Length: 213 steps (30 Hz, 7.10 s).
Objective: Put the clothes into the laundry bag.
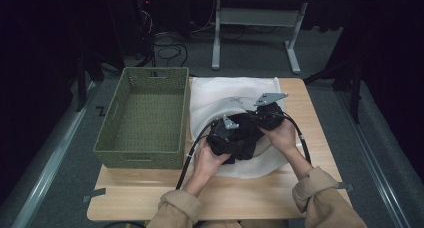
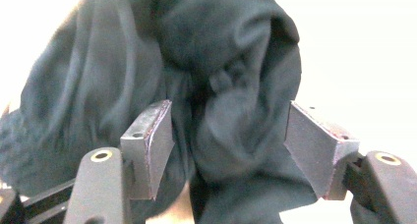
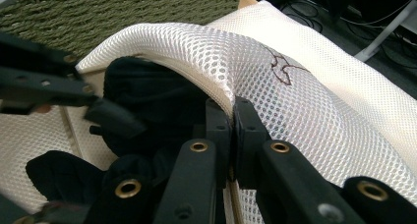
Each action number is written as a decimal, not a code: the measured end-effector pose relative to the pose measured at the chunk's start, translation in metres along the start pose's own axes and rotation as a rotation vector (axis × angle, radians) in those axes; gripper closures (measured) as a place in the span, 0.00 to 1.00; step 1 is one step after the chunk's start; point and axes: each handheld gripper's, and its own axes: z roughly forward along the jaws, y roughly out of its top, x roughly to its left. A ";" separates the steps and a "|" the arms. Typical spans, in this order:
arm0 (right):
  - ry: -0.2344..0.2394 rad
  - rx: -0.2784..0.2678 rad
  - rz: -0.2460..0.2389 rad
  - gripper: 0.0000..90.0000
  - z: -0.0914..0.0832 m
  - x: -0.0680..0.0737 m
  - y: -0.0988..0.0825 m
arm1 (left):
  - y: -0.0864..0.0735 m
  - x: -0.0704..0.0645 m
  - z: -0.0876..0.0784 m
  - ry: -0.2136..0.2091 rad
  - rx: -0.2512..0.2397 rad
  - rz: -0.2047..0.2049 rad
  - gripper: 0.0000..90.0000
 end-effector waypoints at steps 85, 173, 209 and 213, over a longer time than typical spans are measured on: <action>0.024 -0.003 0.013 0.98 -0.001 -0.003 0.000 | -0.013 0.017 0.024 0.097 0.107 -0.056 0.56; 0.028 -0.023 0.005 0.98 -0.010 -0.005 -0.003 | -0.010 0.028 -0.041 0.193 -0.089 -0.099 0.49; 0.002 -0.029 -0.041 0.92 -0.031 0.012 -0.031 | -0.014 0.022 -0.048 0.142 -0.109 -0.020 0.96; -0.004 -0.016 -0.039 0.86 -0.032 0.014 -0.036 | -0.016 0.023 -0.049 0.124 -0.117 -0.031 0.96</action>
